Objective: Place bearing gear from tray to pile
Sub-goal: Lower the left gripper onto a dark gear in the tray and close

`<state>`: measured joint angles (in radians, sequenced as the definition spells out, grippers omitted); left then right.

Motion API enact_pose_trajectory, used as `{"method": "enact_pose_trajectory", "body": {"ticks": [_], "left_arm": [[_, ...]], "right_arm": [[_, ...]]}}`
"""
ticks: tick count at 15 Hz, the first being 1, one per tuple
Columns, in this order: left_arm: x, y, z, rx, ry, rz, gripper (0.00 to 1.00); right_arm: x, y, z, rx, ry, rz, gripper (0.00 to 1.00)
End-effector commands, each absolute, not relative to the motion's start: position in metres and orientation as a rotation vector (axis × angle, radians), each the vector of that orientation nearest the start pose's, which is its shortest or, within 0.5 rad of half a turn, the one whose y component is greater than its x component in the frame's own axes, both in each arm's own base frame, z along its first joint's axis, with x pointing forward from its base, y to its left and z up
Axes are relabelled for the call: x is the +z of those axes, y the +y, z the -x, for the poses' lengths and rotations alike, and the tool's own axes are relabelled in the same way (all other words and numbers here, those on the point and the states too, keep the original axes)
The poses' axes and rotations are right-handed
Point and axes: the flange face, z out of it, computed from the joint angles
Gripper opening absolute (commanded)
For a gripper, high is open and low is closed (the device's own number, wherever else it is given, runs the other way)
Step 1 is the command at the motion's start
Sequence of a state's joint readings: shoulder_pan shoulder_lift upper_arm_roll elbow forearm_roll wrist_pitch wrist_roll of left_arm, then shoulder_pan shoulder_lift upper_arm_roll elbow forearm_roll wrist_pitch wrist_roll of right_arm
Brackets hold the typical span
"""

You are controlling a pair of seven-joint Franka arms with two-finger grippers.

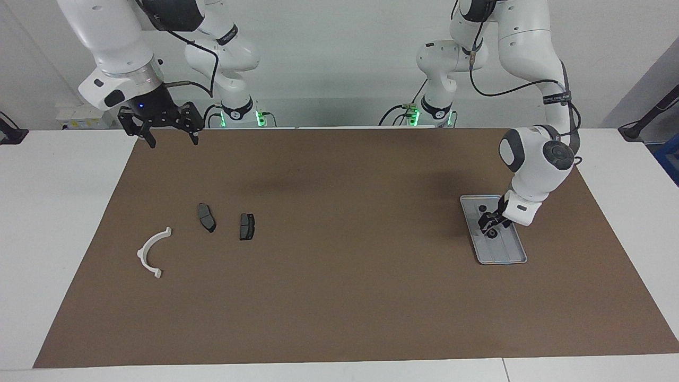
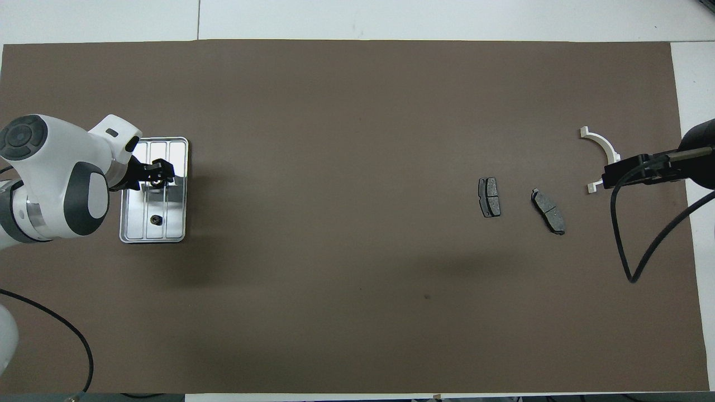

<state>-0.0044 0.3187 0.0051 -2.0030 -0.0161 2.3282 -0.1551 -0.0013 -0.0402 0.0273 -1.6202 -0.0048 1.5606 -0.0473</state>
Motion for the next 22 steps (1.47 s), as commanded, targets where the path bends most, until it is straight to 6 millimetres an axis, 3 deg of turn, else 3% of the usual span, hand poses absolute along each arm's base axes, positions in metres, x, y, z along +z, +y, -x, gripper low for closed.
{"method": "enact_pose_trajectory", "body": {"ticks": [1,5,8,12,16,18,19,21,22], "left_arm": [[0.295,-0.001,-0.61,-0.03,-0.271,3.126,0.81],[0.294,-0.001,-0.61,-0.032,-0.271,3.126,0.77],[0.294,-0.002,-0.61,-0.032,-0.276,3.124,0.58],[0.293,-0.002,-0.61,-0.027,-0.281,3.125,0.41],[0.3,-0.006,-0.613,-0.013,-0.379,3.113,0.09],[0.322,-0.026,-0.628,0.054,-0.43,3.099,0.02],[0.345,-0.041,-0.64,0.082,-0.502,3.084,0.02],[0.375,-0.096,-0.655,0.099,-0.625,3.05,0.02],[0.377,-0.135,-0.653,0.09,-0.692,3.038,0.02]], "right_arm": [[0.625,0.018,-0.536,0.026,-0.101,3.12,1.0],[0.625,0.031,-0.535,0.027,-0.134,3.117,1.0],[0.625,0.033,-0.535,0.027,-0.134,3.119,1.0],[0.625,0.034,-0.535,0.024,-0.136,3.119,1.0],[0.626,0.045,-0.534,0.022,-0.165,3.118,1.0],[0.626,0.045,-0.534,0.022,-0.165,3.118,1.0],[0.626,0.045,-0.534,0.022,-0.168,3.117,1.0],[0.626,0.046,-0.534,0.022,-0.167,3.116,1.0],[0.626,0.045,-0.534,0.022,-0.163,3.116,1.0]]}}
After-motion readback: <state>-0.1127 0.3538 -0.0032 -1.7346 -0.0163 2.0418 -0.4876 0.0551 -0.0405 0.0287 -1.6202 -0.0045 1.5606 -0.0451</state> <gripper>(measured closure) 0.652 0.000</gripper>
